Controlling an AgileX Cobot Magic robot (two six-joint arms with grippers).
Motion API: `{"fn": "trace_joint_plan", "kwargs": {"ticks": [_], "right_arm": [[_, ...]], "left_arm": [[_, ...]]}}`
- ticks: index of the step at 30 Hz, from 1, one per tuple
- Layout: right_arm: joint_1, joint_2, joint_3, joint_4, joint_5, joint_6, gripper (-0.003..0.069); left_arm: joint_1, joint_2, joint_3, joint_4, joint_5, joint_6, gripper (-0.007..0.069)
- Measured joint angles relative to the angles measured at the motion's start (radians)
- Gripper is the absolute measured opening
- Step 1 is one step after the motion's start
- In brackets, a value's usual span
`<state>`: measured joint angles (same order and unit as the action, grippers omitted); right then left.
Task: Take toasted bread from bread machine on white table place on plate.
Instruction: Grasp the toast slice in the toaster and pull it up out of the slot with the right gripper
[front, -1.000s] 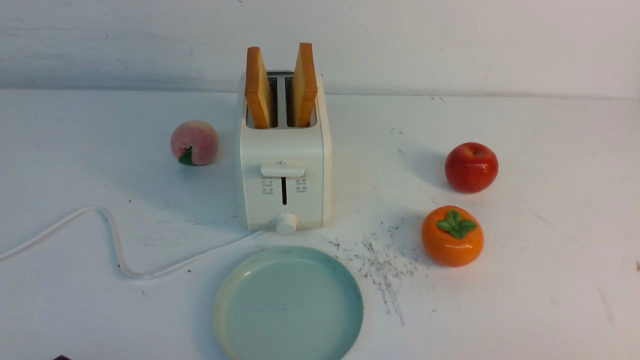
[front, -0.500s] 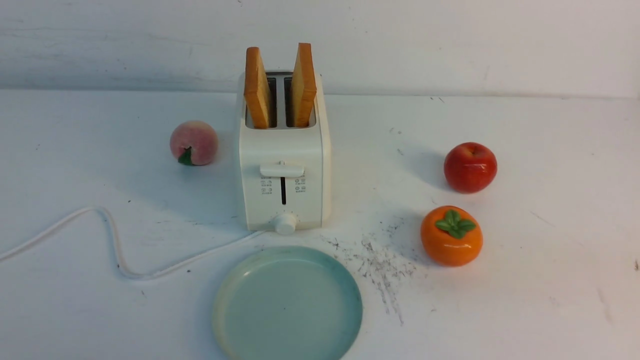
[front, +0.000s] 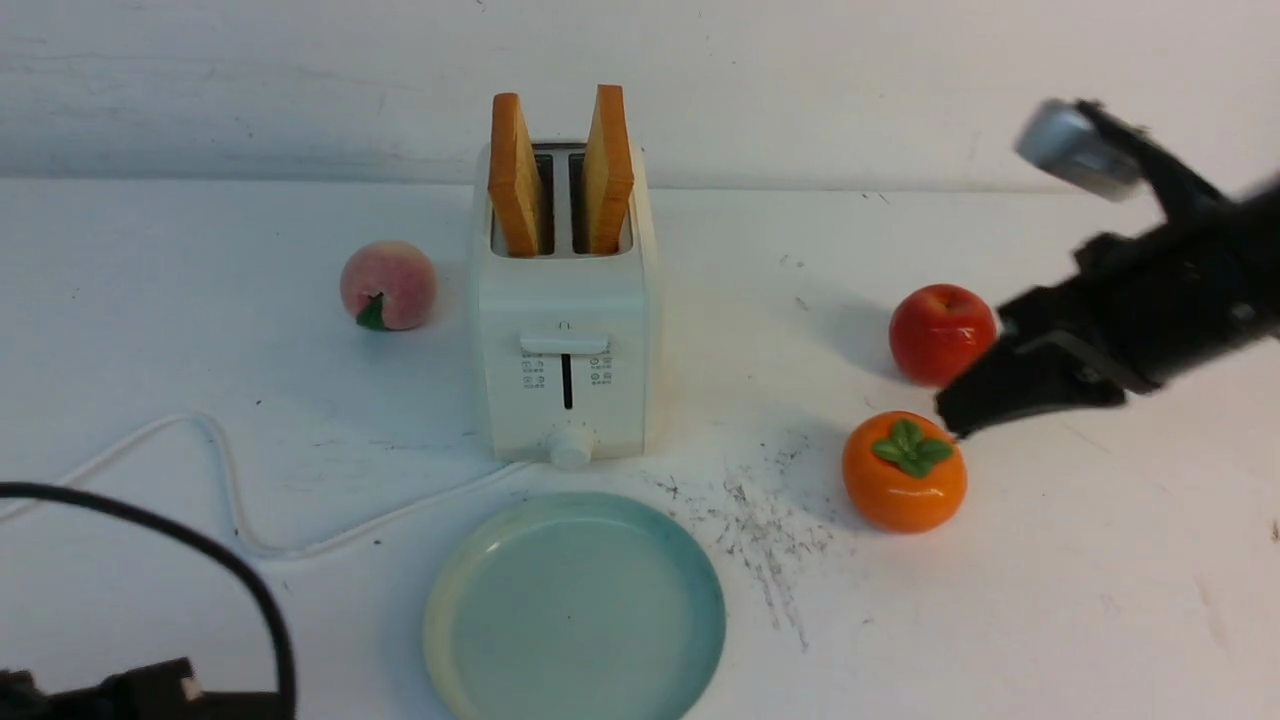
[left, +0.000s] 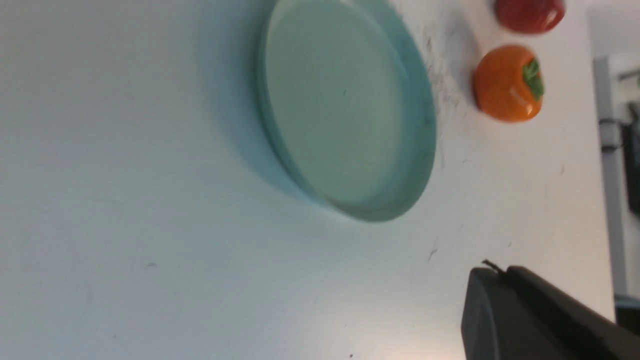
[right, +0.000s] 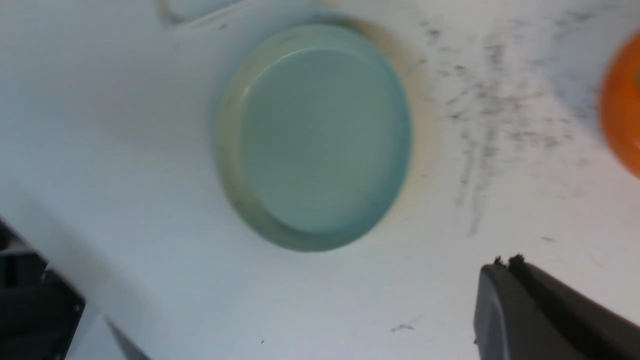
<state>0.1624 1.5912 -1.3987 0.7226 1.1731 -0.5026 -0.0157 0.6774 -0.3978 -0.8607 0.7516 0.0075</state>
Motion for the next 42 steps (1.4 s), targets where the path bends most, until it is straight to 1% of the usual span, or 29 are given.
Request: {"fn": "trace_joint_plan", "kwargs": {"ticks": [1,2,4,5,6,7,8,9,11,13,15,17,21,22,24,25,28,31,35,38,39,40,42], "right_arm": [[0.000,0.011,-0.015,0.000,0.006,0.001,-0.0006],[0.046,0.102,-0.140,-0.034,0.037,0.038,-0.0006],[0.090,0.200,-0.307,-0.108,0.053,0.127,-0.0006],[0.113,0.260,-0.429,-0.159,0.057,0.198,-0.0004],[0.120,0.281,-0.447,-0.176,0.057,0.208,-0.0004],[0.152,0.355,-0.590,-0.238,0.060,0.279,0.0000],[0.164,0.398,-0.663,-0.257,0.062,0.327,0.0005],[0.173,0.409,-0.682,-0.269,0.062,0.336,0.0006],[0.224,0.549,-0.918,-0.336,0.067,0.436,0.0038],[0.265,0.643,-1.067,-0.377,0.071,0.485,0.0079],[0.297,0.707,-1.189,-0.421,0.077,0.528,0.0136],[0.312,0.731,-1.253,-0.445,0.081,0.553,0.0206],[0.318,0.736,-1.301,-0.455,0.088,0.569,0.0365],[0.318,0.736,-1.304,-0.459,0.088,0.570,0.0421],[0.318,0.740,-1.305,-0.462,0.088,0.571,0.0444],[0.318,0.756,-1.307,-0.465,0.088,0.572,0.0485],[0.318,0.787,-1.307,-0.464,0.088,0.572,0.0514],[0.318,0.820,-1.307,-0.464,0.079,0.572,0.0518],[0.318,0.845,-1.307,-0.467,0.032,0.572,0.0496],[0.318,0.854,-1.306,-0.474,-0.022,0.572,0.0424],[0.318,0.855,-1.306,-0.474,-0.036,0.572,0.0374],[0.318,0.855,-1.306,-0.474,-0.038,0.572,0.0365],[0.318,0.855,-1.314,-0.473,-0.050,0.572,0.0221]], "left_arm": [[0.000,0.008,-0.003,0.001,0.001,0.005,-0.0014],[0.000,0.066,-0.022,0.001,0.003,0.039,-0.0014],[0.000,0.126,-0.042,0.001,-0.013,0.079,-0.0014],[0.000,0.151,-0.048,0.002,-0.023,0.086,-0.0014],[0.000,0.151,-0.048,0.002,-0.024,0.088,-0.0014],[0.000,0.179,-0.053,0.002,-0.034,0.092,-0.0014],[0.000,0.192,-0.054,0.002,-0.034,0.095,-0.0014],[0.000,0.192,-0.054,0.002,-0.035,0.096,-0.0014],[0.000,0.219,-0.059,0.002,-0.035,0.103,-0.0014],[0.000,0.226,-0.059,0.002,-0.036,0.103,-0.0014],[0.000,0.231,-0.059,0.002,-0.037,0.104,-0.0014],[0.000,0.231,-0.059,0.002,-0.037,0.106,-0.0014],[0.000,0.231,-0.059,0.002,-0.038,0.106,-0.0014],[0.000,0.231,-0.059,0.002,-0.038,0.106,-0.0014],[0.000,0.231,-0.059,0.002,-0.038,0.106,-0.0014],[0.000,0.231,-0.059,0.002,-0.038,0.106,-0.0014],[0.000,0.231,-0.059,0.002,-0.038,0.106,-0.0014],[0.000,0.231,-0.059,0.002,-0.038,0.106,-0.0014],[0.000,0.231,-0.059,0.002,-0.038,0.106,-0.0014],[0.000,0.231,-0.059,0.002,-0.038,0.106,-0.0014],[0.000,0.231,-0.059,0.002,-0.038,0.106,-0.0014],[0.000,0.231,-0.059,0.002,-0.038,0.106,-0.0014],[0.000,0.231,-0.059,0.002,-0.038,0.106,-0.0014]]}}
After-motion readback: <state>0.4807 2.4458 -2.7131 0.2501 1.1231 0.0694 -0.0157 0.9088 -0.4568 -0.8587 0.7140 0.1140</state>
